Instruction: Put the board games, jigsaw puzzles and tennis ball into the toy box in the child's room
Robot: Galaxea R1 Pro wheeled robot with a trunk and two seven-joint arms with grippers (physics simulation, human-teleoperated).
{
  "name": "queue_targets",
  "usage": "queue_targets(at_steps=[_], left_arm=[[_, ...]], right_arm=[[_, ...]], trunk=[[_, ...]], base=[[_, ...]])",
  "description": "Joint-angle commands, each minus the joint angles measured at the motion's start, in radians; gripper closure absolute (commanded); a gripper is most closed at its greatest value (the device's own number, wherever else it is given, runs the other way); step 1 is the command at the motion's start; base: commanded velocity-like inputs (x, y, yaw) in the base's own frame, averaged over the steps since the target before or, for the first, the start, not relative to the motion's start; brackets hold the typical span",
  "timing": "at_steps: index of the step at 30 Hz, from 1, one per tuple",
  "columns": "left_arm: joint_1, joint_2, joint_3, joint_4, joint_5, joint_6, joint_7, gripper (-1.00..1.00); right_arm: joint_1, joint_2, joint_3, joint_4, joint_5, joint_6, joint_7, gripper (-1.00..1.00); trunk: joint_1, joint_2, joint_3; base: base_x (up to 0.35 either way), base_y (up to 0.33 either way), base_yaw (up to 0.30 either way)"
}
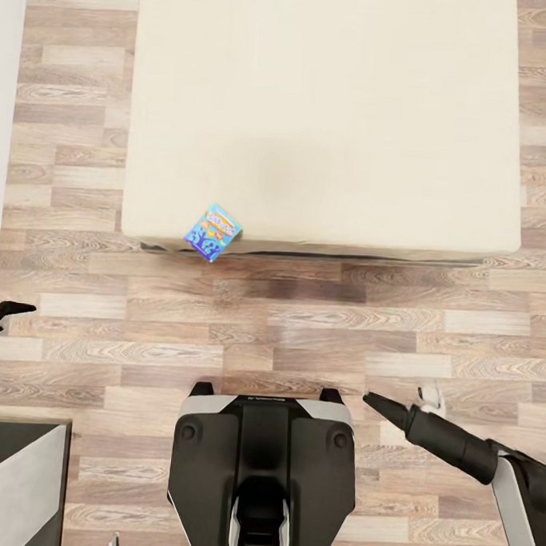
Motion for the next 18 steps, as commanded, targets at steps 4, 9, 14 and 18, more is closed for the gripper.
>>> queue_targets(at_steps=[4,9,14,18], left_arm=[[0.13,-0.008,0.006,0.036,0.004,-0.092,-0.028,-1.0],[0.208,-0.031,0.007,0.112,0.006,-0.231,-0.031,-1.0],[0.227,-0.054,0.007,0.232,0.002,-0.375,-0.024,-1.0],[0.23,-0.081,0.006,0.259,-0.002,-0.424,-0.022,-1.0]], right_arm=[[0.101,0.006,-0.018,0.002,-0.003,-0.101,0.037,-1.0],[0.165,0.009,-0.024,0.007,-0.004,-0.218,0.049,-1.0],[0.181,0.01,-0.025,0.009,-0.003,-0.256,0.05,-1.0],[0.184,0.01,-0.024,0.009,-0.003,-0.265,0.049,-1.0]], trunk=[[0.001,-0.002,0.005],[0.001,-0.002,0.013],[0.001,-0.002,0.021],[0.001,-0.002,0.027]], base=[[0.0,0.0,-0.059],[0.0,0.0,-0.078],[0.0,0.0,-0.086],[0.0,0.0,-0.047]])
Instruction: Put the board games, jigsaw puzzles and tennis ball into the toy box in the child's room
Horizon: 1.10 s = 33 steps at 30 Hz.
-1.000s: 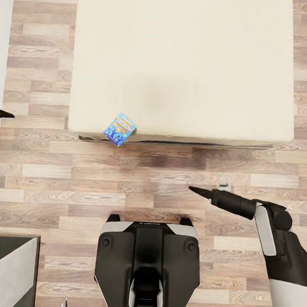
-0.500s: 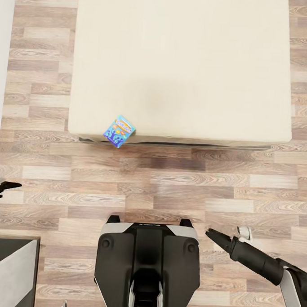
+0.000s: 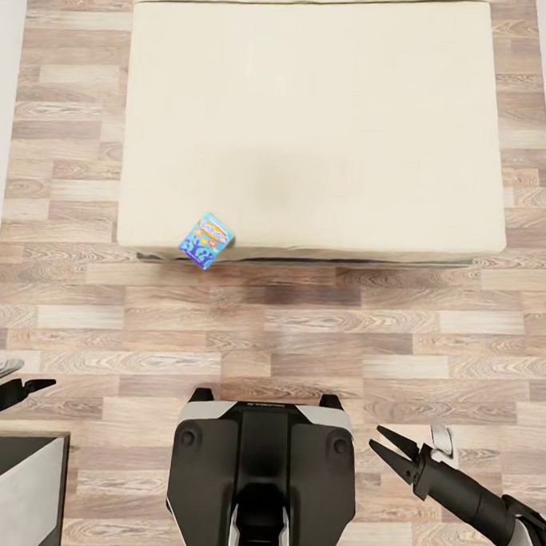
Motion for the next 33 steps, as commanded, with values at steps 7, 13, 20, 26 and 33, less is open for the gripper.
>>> queue_targets(at_steps=[7,13,20,26,33], left_arm=[[0.004,-0.008,0.002,0.012,0.002,-0.075,-0.011,-1.0],[0.005,-0.009,0.0,0.013,0.001,-0.098,-0.018,-1.0],[0.006,-0.004,0.0,0.014,0.002,-0.087,-0.019,-1.0],[0.006,-0.003,0.0,0.014,0.001,-0.08,-0.019,-1.0],[0.006,-0.007,-0.001,0.014,0.002,-0.078,-0.019,-1.0]], right_arm=[[0.0,0.0,-0.001,-0.001,-0.004,0.007,0.0,-1.0],[0.001,0.0,0.001,-0.002,0.001,0.005,-0.004,-1.0],[0.001,0.001,0.006,-0.002,0.006,0.003,-0.005,-1.0],[0.001,0.003,0.007,-0.002,0.009,0.002,-0.005,-1.0],[0.001,0.007,0.004,-0.004,0.008,0.007,-0.005,-1.0]], trunk=[[0.001,-0.001,0.01],[0.001,-0.001,0.02],[0.001,-0.001,0.031],[0.001,-0.001,0.041],[0.001,-0.001,0.046]], base=[[0.0,0.0,-0.009],[0.0,0.0,-0.001],[0.0,0.0,0.0],[0.0,0.0,0.0],[0.0,0.0,0.0]])
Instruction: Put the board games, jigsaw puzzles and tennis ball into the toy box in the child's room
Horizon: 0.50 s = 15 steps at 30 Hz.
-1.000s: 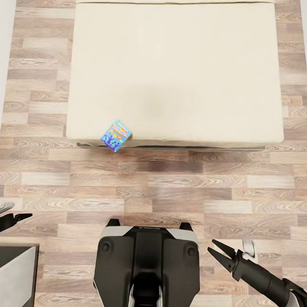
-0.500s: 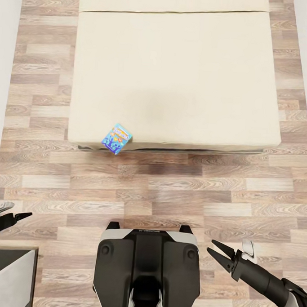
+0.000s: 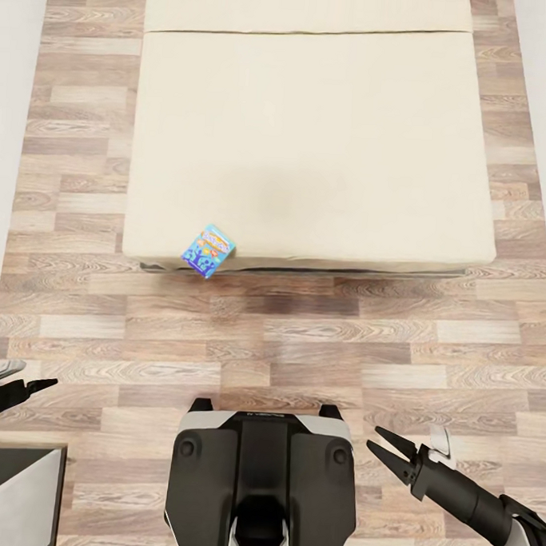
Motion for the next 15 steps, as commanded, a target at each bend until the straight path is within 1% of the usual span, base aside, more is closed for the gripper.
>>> queue_targets(at_steps=[1,15], left_arm=[[0.0,-0.001,0.002,0.0,0.005,0.008,-0.002,-1.0],[0.0,-0.003,0.001,-0.005,0.006,0.009,-0.002,-1.0]], right_arm=[[0.0,0.0,0.0,0.0,-0.005,0.009,0.001,-1.0],[0.0,0.002,-0.003,0.003,-0.009,0.001,0.004,-1.0]], trunk=[[0.001,-0.001,-0.001],[0.001,-0.001,0.0]], base=[[0.0,0.0,0.0],[0.0,0.0,0.0]])
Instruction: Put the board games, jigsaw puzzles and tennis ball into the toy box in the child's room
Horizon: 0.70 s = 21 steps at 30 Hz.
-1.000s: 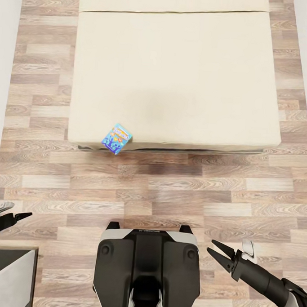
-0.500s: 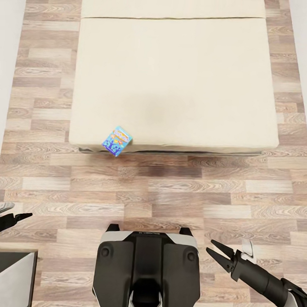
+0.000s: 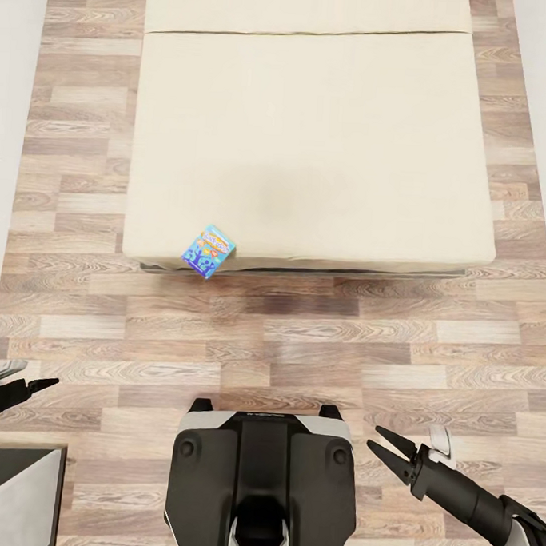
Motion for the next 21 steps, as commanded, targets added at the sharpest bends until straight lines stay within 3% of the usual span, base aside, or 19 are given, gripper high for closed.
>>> queue_targets(at_steps=[1,21], left_arm=[[0.0,0.0,0.002,0.0,0.005,0.008,-0.002,-1.0],[0.0,-0.001,0.003,0.0,0.005,0.009,-0.001,-1.0]], right_arm=[[0.0,0.0,-0.001,0.0,-0.004,0.008,0.001,-1.0],[0.0,0.0,0.0,0.001,0.0,0.008,-0.001,-1.0]], trunk=[[0.001,-0.002,-0.001],[0.001,-0.002,0.007]], base=[[0.0,0.0,0.0],[0.0,0.0,0.0]])
